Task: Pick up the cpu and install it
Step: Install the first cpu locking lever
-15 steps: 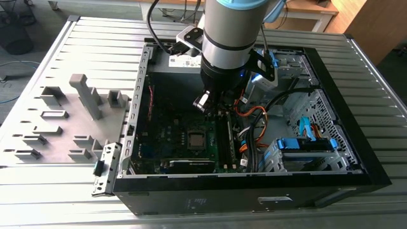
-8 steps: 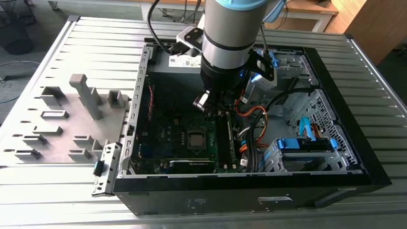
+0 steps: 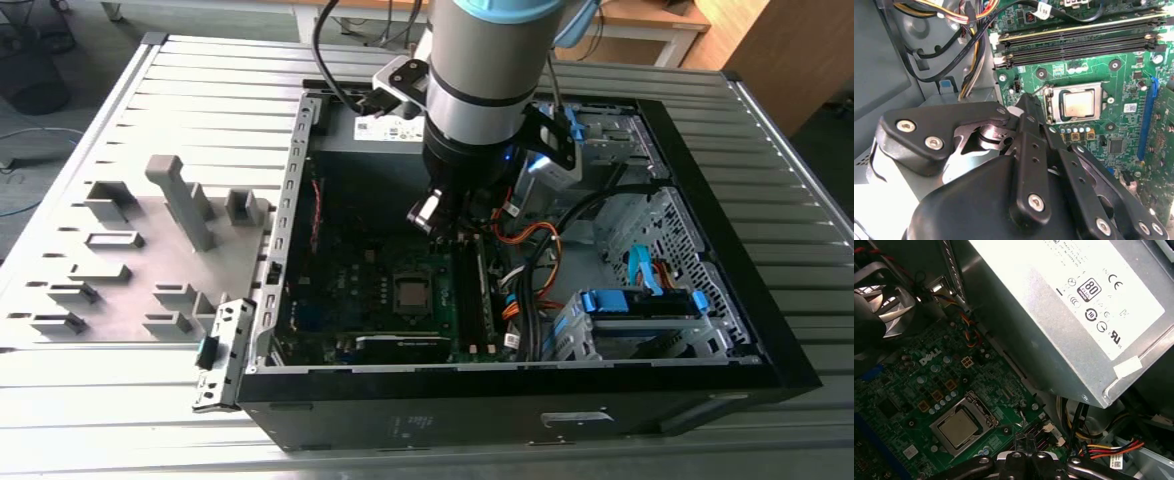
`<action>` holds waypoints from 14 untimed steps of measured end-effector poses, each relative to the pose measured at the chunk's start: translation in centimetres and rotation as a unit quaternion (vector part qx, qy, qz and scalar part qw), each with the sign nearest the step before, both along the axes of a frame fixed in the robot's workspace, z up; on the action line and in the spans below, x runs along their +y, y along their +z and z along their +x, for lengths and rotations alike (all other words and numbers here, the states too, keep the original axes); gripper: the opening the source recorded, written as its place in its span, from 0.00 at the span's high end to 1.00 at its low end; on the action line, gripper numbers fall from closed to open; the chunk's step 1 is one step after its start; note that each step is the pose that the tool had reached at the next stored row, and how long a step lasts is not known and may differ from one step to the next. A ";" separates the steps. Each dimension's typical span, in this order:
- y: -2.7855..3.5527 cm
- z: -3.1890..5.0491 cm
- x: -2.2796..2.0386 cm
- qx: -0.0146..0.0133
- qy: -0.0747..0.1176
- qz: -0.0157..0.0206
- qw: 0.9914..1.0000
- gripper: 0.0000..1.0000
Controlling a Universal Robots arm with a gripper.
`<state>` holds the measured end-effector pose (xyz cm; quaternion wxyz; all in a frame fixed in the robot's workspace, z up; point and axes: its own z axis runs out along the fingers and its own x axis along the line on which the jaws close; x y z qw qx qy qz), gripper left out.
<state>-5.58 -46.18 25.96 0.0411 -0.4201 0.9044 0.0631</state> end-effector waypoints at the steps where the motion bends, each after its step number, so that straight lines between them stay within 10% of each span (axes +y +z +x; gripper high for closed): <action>1: -0.05 0.01 0.02 0.000 0.000 0.000 1.000 0.89; 14: -0.61 0.66 0.67 0.000 0.000 0.000 1.000 0.89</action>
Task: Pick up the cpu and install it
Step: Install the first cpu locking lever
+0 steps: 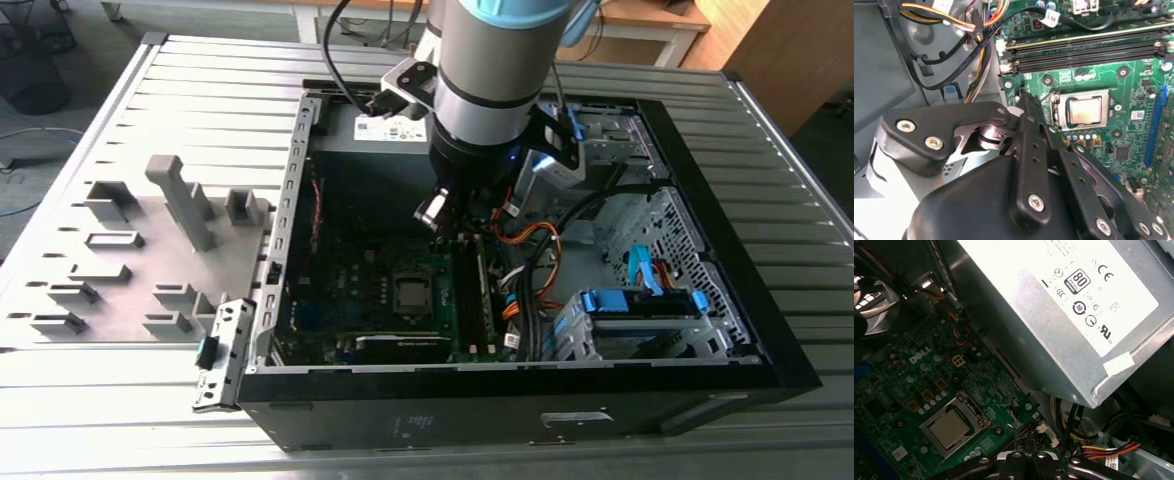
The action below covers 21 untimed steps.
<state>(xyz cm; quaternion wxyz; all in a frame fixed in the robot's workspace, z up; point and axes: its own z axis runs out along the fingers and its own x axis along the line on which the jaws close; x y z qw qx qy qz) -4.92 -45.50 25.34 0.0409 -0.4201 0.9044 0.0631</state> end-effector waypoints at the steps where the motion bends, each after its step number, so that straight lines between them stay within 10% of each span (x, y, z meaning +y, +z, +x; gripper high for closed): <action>1: -0.07 0.00 0.09 0.000 0.000 0.000 1.000 0.89; 21: -1.63 -0.27 0.99 0.000 0.004 0.000 1.000 0.89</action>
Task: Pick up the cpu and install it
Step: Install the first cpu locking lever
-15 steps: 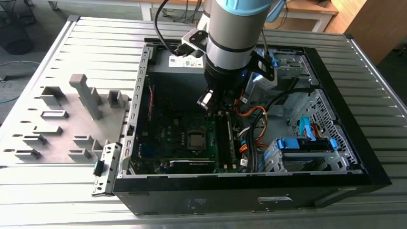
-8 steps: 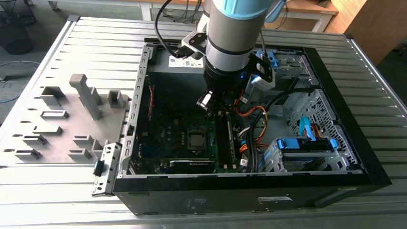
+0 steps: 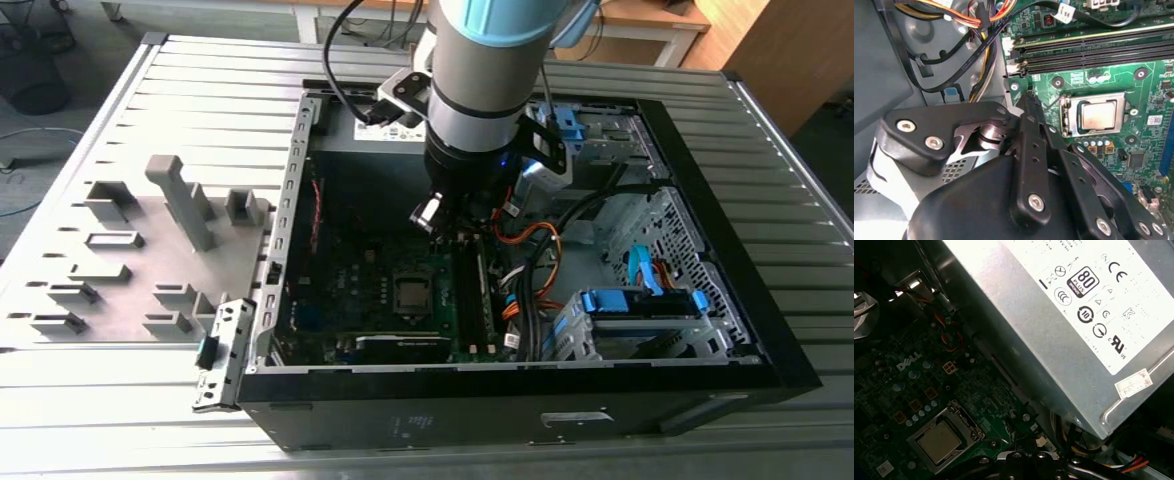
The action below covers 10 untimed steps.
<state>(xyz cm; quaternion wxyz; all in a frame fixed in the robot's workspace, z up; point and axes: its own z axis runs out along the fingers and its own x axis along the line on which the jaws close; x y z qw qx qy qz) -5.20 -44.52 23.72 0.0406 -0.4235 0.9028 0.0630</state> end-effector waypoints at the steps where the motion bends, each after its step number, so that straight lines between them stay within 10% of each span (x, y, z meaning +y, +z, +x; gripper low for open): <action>1: -0.01 -0.01 0.06 0.000 0.002 -0.001 1.000 0.89; 10: -0.02 -0.16 0.03 0.000 0.005 -0.001 1.000 0.89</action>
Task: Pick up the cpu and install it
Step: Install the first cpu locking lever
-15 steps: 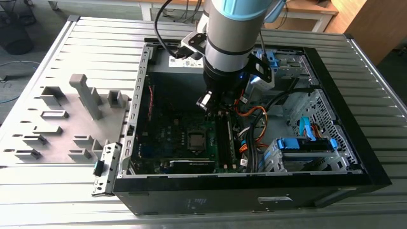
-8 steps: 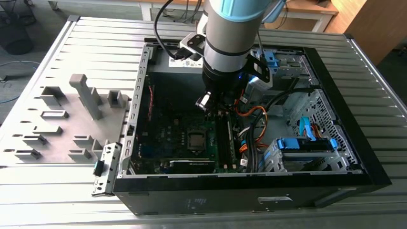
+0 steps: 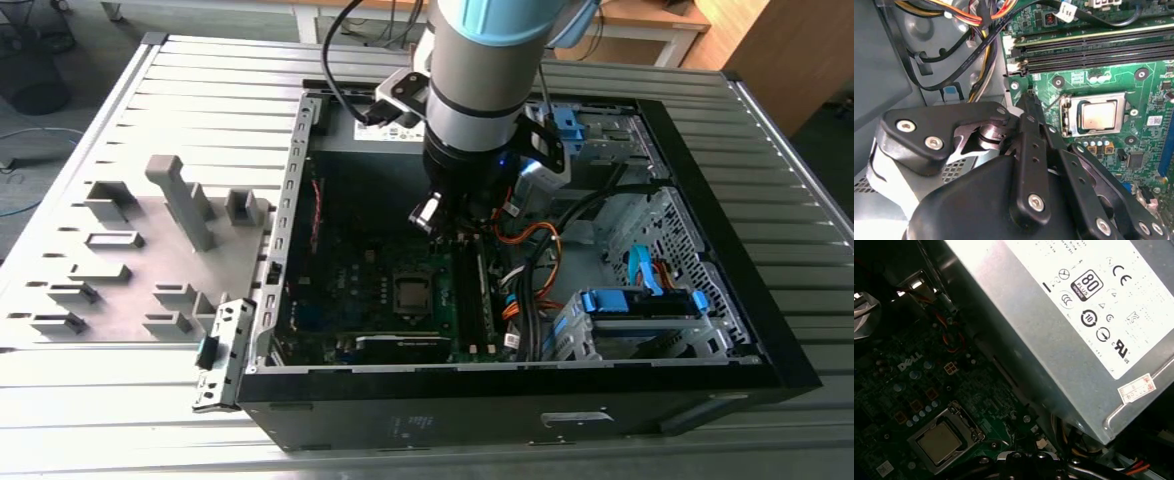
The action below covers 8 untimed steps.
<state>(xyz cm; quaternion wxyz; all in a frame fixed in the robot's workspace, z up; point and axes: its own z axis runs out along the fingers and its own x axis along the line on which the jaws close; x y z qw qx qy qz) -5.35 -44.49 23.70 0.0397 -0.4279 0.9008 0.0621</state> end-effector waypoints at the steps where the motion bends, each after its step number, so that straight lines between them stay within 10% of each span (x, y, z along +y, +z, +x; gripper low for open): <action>1: 0.00 -0.11 -0.05 0.000 0.001 0.000 1.000 0.89; 8: 0.01 -0.35 -0.32 0.000 0.013 -0.004 1.000 0.89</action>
